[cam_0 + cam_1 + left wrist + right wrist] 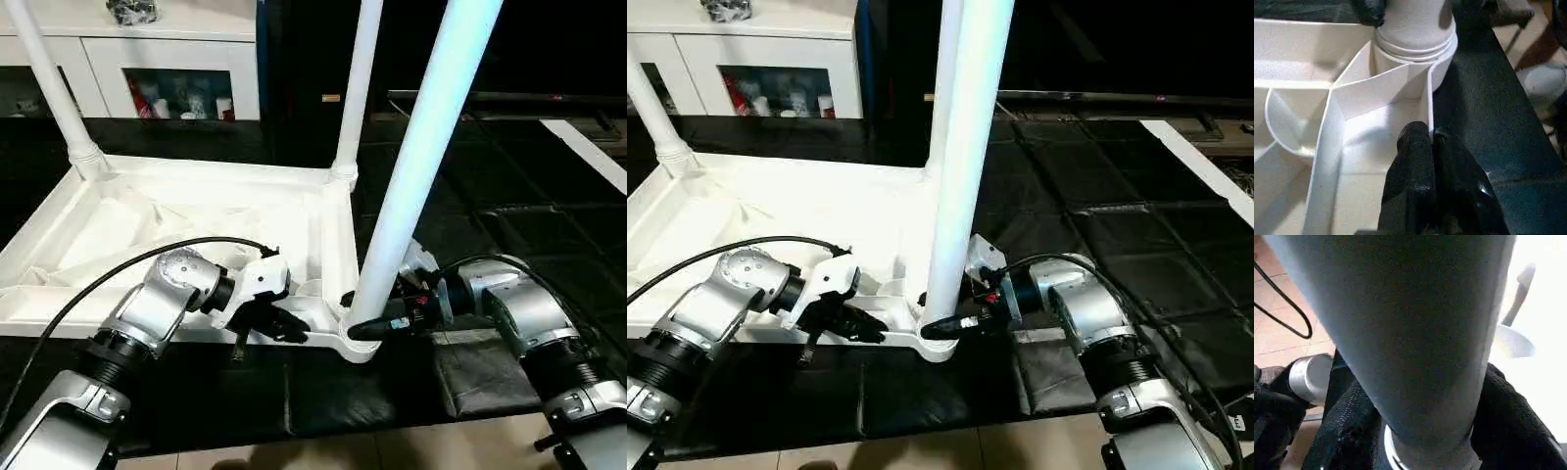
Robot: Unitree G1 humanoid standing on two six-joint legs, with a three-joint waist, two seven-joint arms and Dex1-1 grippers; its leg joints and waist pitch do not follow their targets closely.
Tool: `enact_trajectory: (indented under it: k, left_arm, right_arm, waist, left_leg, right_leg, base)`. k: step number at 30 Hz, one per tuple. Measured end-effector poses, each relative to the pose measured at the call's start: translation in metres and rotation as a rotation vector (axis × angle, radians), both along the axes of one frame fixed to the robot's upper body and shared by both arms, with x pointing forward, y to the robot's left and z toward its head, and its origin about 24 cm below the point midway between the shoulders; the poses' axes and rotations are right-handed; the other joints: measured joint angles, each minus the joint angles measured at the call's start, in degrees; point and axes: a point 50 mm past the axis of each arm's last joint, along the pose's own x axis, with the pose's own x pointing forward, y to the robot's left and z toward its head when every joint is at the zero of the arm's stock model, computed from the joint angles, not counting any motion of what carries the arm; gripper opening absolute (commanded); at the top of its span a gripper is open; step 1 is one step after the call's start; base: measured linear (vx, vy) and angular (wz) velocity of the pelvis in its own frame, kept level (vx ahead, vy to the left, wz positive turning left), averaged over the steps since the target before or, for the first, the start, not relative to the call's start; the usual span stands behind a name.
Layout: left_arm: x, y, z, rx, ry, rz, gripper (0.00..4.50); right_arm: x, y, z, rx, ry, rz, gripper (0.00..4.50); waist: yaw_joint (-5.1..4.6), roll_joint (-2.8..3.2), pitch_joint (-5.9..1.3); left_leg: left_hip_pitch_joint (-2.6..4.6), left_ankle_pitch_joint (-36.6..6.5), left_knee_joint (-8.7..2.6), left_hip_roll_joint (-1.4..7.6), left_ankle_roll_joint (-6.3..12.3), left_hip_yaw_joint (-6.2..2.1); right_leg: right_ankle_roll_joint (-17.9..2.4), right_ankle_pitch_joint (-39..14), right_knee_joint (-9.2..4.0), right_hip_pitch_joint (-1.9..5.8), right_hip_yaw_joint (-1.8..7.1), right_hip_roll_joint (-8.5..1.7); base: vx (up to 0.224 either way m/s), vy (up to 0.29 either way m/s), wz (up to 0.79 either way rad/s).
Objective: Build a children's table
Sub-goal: Rotate leg to tighten
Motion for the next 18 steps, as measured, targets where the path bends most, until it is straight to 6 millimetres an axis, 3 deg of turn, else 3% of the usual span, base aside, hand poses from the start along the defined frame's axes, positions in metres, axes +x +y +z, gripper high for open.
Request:
enact_trajectory:
  k: [3, 6, 11, 13, 18]
  left_arm:
    - [0.004, -0.006, -0.003, -0.028, 0.005, 0.090, 0.00]
    - [0.011, -0.007, -0.007, -0.030, 0.013, 0.208, 0.00]
    - [0.027, -0.019, -0.008, -0.045, 0.016, 0.477, 0.00]
    - [0.030, -0.025, -0.008, -0.052, 0.020, 0.538, 0.00]
    - [0.034, -0.038, -0.010, -0.063, 0.040, 0.672, 0.00]
  right_arm:
    - [0.001, -0.005, -0.003, 0.007, 0.010, -0.105, 2.14]
    - [0.009, 0.001, -0.009, 0.027, 0.010, -0.272, 2.12]
    - [0.040, 0.022, -0.012, 0.084, 0.032, -0.692, 2.12]
    - [0.048, 0.027, -0.011, 0.082, 0.042, -0.786, 2.12]
    - [0.063, 0.041, -0.009, 0.034, 0.037, -0.936, 2.12]
  waist:
    - [0.03, 0.01, -0.01]
    - [-0.80, 0.05, -0.04]
    - [-4.22, 0.03, -0.09]
    - [-5.21, -0.03, -0.11]
    - [-6.67, -0.08, -0.11]
  left_leg:
    - [0.02, 0.0, 0.06, 0.00, 0.01, 0.03]
    - [0.19, 0.0, 0.05, -0.01, 0.01, -0.01]
    - [0.56, 0.0, 0.10, -0.06, -0.04, -0.31]
    - [0.59, 0.0, 0.11, -0.19, -0.05, -0.51]
    - [0.61, 0.0, -0.01, -0.27, -0.12, -0.69]
  right_leg:
    - [0.0, 0.0, 0.06, 0.03, 0.06, -0.01]
    - [0.2, -0.1, 0.03, 0.23, 0.08, 0.00]
    - [0.3, 0.0, -0.13, 0.23, -0.06, 0.00]
    - [0.3, 0.0, -0.23, 0.22, -0.21, 0.00]
    - [0.1, 0.1, -0.20, 0.13, -0.23, 0.06]
  base:
    - [0.000, 0.000, 0.00]
    - [0.000, 0.000, 0.00]
    - [0.000, 0.000, 0.00]
    - [0.000, 0.000, 0.00]
    - [0.000, 0.000, 0.00]
